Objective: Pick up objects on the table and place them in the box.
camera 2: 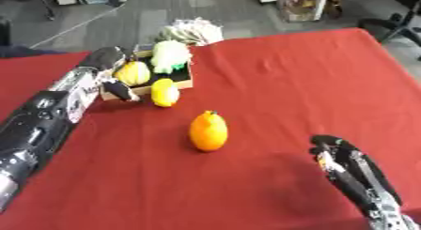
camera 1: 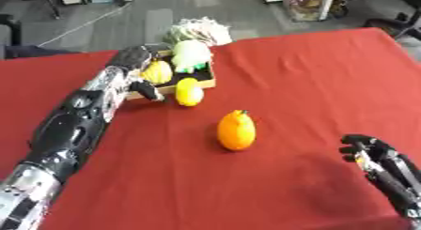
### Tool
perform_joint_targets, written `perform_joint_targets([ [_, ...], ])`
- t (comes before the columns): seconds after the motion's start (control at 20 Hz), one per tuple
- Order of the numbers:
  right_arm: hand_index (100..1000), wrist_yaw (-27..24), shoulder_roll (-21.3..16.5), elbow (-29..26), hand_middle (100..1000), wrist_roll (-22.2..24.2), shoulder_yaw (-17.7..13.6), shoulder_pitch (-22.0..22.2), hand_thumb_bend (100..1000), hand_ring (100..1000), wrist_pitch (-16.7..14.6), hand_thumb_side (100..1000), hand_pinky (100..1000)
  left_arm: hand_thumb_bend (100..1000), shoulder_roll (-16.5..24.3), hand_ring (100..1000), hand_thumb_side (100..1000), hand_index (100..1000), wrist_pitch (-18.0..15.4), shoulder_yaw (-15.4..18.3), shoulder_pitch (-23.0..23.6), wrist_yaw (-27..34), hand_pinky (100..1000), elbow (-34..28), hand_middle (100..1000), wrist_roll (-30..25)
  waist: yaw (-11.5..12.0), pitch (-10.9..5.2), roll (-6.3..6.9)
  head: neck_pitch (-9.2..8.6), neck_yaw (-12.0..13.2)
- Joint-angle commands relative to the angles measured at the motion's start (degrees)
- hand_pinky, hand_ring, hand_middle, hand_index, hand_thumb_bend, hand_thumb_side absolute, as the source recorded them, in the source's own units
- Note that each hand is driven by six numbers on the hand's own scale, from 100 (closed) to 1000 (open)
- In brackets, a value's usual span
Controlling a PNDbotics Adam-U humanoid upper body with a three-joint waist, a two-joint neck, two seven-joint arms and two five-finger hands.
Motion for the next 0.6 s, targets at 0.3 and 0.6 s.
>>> perform_joint_targets([
  [0.3,780,-0.2,-0.4,-0.6,742,0.2,-0.4,-0.7,100,746,0.0,537,752,811,1.6,787,329,827,3.0,0.4,-0.7,1.1,855,-2.9,797,6.7,0.4,-0.21,-0.50,-0.68,-0.3],
  [0.6,780,-0.2,-0.4,-0.6,743,0.2,-0.4,-0.8,100,746,0.0,534,752,809,2.0,787,323,818,3.3,0.0,-0.6,2.8,851,-3.5,801,7.8,0.6,-0.36,-0.52,-0.66,-0.4],
])
